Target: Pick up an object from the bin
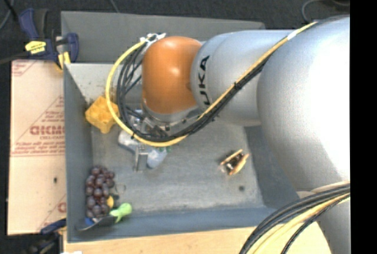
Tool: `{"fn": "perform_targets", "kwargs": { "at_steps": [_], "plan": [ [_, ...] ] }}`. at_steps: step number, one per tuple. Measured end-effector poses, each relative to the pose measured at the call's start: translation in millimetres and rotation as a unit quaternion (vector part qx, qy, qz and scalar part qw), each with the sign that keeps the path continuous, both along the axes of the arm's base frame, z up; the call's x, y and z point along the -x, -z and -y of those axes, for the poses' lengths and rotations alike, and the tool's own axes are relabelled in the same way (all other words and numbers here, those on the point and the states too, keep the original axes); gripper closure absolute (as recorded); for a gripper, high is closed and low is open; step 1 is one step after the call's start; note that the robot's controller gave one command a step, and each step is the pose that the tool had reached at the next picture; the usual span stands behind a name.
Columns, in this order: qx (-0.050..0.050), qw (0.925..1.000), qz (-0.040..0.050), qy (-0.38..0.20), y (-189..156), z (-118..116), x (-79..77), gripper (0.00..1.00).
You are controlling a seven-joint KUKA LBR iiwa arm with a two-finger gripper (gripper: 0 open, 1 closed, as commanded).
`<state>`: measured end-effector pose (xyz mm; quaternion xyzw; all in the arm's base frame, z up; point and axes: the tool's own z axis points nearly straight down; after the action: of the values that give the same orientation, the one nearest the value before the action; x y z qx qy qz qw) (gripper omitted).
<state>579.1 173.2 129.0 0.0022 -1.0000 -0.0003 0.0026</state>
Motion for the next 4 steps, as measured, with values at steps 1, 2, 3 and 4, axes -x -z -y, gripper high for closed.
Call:
{"fn": "perform_targets", "kwargs": {
  "at_steps": [1,2,3,4],
  "plan": [
    [-0.001,1.0000,0.0038,0.002,-5,1,-1.9,0.00],
    [-0.002,0.9999,0.0057,0.009,45,19,-32.5,0.00],
    [-0.004,0.9997,0.0090,0.023,77,23,-44.7,0.00],
    [-0.003,0.9998,0.0093,-0.019,60,38,-50.2,0.00]
  ]
}}
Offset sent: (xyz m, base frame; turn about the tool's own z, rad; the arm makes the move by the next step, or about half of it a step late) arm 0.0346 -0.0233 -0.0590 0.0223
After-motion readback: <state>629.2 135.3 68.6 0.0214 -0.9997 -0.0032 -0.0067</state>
